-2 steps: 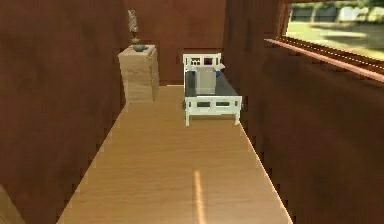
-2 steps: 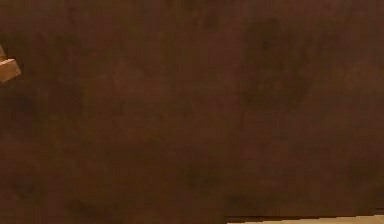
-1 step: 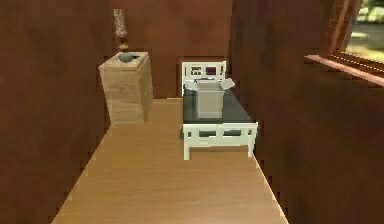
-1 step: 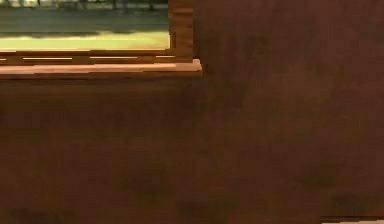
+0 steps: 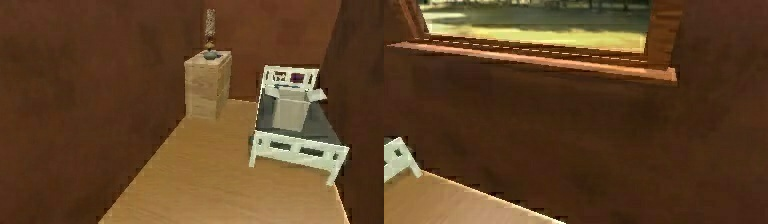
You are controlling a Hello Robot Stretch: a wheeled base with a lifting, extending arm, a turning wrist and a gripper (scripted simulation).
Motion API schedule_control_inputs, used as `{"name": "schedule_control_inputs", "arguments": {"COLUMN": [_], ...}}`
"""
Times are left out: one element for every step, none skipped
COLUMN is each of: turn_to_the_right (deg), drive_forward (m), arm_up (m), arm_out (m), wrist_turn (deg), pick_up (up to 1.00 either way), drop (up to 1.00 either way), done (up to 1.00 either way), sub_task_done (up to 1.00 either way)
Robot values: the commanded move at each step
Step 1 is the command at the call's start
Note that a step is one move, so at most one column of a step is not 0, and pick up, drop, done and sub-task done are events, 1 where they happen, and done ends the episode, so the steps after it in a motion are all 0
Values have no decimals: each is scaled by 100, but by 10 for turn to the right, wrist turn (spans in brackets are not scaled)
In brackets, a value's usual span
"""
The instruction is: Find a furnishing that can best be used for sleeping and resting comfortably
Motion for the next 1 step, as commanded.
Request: {"name": "schedule_control_inputs", "arguments": {"turn_to_the_right": [0], "drive_forward": [100], "arm_up": [0], "arm_out": [0], "wrist_turn": [0], "pick_up": [0], "drop": [0], "done": [0], "sub_task_done": [0]}}
